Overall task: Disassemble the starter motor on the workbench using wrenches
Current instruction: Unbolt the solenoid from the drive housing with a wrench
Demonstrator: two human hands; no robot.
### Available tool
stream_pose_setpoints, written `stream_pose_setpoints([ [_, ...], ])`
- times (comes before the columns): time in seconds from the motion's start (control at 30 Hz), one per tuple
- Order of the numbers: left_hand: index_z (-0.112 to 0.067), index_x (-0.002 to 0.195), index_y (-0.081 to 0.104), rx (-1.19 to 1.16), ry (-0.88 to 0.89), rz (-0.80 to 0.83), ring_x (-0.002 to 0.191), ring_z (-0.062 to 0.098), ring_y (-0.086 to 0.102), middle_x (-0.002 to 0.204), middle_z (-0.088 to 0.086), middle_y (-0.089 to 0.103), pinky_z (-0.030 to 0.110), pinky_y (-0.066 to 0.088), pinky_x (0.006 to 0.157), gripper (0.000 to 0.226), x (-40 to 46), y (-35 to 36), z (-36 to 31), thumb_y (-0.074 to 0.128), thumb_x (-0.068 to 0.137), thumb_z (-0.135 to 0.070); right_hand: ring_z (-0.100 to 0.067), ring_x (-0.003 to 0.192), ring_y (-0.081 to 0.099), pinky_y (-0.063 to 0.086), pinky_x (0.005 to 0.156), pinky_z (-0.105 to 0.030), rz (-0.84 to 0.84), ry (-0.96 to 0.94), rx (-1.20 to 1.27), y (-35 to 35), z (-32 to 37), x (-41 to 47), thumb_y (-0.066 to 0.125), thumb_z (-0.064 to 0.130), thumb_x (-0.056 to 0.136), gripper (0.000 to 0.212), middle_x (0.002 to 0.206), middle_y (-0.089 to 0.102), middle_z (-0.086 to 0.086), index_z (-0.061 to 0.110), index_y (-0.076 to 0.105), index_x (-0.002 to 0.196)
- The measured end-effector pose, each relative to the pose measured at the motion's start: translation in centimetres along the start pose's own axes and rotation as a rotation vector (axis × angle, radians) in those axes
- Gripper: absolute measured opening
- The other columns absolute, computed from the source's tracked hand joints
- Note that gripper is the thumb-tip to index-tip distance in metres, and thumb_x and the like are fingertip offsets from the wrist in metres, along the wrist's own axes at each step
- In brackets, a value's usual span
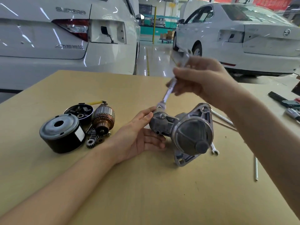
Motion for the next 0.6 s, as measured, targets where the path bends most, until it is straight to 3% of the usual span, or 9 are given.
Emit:
stream_pose_setpoints([
  [0.2,-0.030,0.126,0.050,-0.004,0.011,-0.003,0.057,0.033,0.067,0.069,0.024,0.065,0.034,0.056,0.054,0.047,0.0,0.1,-0.1,0.057,0.080,-0.038,-0.025,0.067,0.072,0.057,0.059,-0.026,-0.258,0.145,0.150,-3.0,-5.0,-3.3,0.071,0.015,0.070,0.030,0.083,0.073,-0.017,0.002,0.055,0.092],
  [0.6,-0.030,0.131,0.047,-0.001,-0.005,0.021,0.062,0.035,0.068,0.074,0.025,0.066,0.036,0.057,0.058,0.050,-0.1,-0.3,0.0,0.057,0.083,-0.037,-0.026,0.070,0.073,0.057,0.060,-0.027,-0.233,0.100,0.127,-2.1,-4.4,-3.5,0.070,0.014,0.070,0.022,0.087,0.074,-0.018,0.005,0.053,0.080],
])
Point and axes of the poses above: each hand's wrist, its own x-axis towards the middle knuckle, its own y-axis out of the palm, z = x × y, the point moved 4 cm from there along x, towards the middle knuckle
